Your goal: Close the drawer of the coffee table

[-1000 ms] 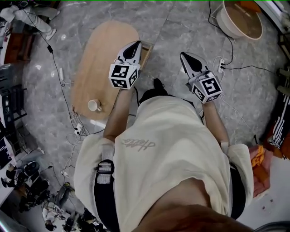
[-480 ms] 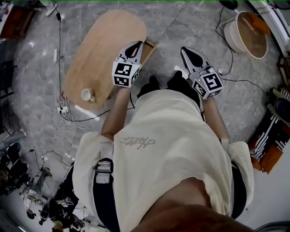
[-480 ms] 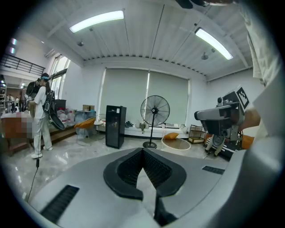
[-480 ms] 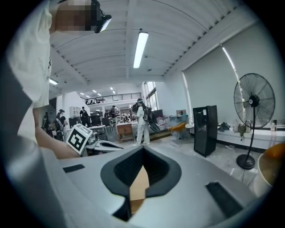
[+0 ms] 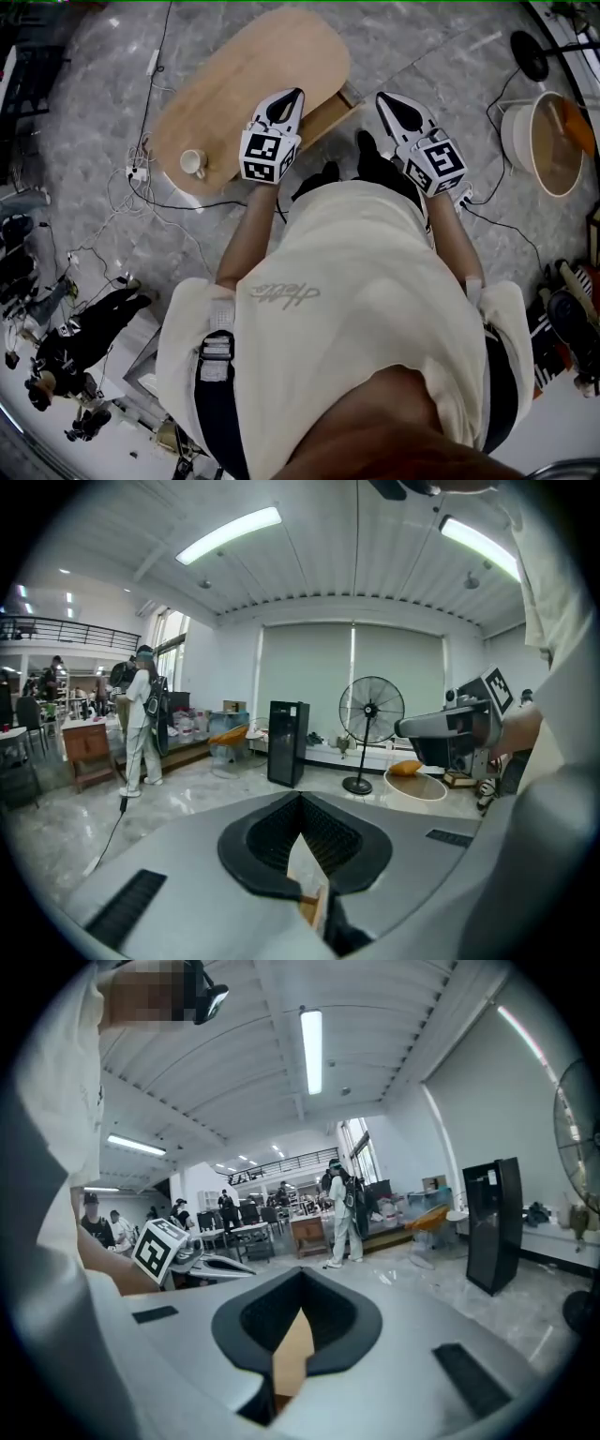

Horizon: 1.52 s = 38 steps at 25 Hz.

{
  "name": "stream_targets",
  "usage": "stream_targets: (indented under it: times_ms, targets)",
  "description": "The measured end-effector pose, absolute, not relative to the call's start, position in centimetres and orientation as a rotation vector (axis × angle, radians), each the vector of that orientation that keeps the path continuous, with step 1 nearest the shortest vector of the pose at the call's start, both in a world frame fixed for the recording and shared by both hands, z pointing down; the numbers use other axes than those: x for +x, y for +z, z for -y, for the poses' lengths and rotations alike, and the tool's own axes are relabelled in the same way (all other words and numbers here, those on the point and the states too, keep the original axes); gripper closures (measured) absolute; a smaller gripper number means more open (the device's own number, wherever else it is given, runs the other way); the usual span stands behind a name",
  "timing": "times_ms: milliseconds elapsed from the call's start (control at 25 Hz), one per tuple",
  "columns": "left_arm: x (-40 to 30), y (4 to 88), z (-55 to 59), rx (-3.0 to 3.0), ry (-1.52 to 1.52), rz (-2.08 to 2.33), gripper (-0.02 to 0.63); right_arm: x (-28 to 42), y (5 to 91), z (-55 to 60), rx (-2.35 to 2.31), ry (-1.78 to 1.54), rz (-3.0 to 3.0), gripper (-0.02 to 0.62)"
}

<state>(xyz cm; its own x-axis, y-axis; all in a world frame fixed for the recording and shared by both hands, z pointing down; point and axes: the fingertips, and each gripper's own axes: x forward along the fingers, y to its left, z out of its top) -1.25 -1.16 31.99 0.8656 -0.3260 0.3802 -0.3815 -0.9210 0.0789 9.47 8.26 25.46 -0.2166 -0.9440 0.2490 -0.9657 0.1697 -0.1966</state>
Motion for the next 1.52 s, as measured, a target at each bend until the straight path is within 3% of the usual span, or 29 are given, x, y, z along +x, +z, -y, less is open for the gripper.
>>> stream_targets:
  times_ms: [360, 720, 1520]
  targets:
    - [0.7, 27.6, 3.8, 2.877, 0.402, 0.816, 0.601, 13.1, 26.5, -1.7, 1.644, 0.506, 2.553, 0.600]
    - [-1.9, 25.7, 4.1, 2.756, 0.411, 1.140, 0.601, 11.8, 25.4, 3.1, 1.236, 0.521, 2.761, 0.601]
    - [-7.2, 32.0, 4.5, 2.499, 0.552, 1.455, 0.601, 10.7, 30.4, 6.1, 1.095, 0.541, 2.704, 0.600]
